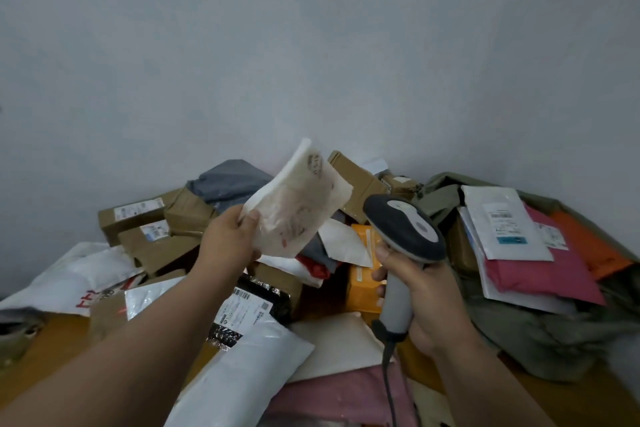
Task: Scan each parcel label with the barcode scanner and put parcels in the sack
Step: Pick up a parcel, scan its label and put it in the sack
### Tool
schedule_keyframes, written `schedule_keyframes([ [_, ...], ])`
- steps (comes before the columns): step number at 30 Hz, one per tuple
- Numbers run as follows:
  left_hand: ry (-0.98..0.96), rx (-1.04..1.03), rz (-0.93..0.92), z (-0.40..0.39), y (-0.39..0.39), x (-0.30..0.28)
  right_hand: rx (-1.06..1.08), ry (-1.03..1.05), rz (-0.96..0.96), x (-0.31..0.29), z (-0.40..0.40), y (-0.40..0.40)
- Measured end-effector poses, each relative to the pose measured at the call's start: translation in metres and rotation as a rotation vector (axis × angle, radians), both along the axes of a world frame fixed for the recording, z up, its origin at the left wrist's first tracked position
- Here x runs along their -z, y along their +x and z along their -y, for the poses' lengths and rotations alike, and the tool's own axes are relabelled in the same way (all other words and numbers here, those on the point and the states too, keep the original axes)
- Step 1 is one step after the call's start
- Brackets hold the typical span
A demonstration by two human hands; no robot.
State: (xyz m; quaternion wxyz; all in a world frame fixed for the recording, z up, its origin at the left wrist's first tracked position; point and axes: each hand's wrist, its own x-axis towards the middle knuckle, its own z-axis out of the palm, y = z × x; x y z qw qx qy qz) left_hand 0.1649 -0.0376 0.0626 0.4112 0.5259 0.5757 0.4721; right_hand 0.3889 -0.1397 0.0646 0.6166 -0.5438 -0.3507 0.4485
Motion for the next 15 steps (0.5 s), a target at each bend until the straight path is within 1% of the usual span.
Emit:
schedule_keyframes([
  [1,-0.079,-0.007,0.122,0.004,-0.007,-0.004,-0.001,0.009,-0.003,-0.003,0.004,-0.005],
  [3,-0.203,0.002,0.307,0.009,-0.021,-0.008,-0.004,0.003,-0.004,-0.006,0.010,-0.015],
  [6,-0.300,0.025,0.518,0.017,-0.040,-0.005,-0.017,-0.022,-0.018,-0.004,0.018,-0.029],
  [11,-0.356,0.130,0.726,0.038,-0.060,0.001,0.002,-0.079,-0.147,0.008,0.022,-0.046],
  [15,-0.389,0.194,0.811,0.047,-0.067,0.000,-0.027,-0.108,-0.190,0.009,0.015,-0.048],
])
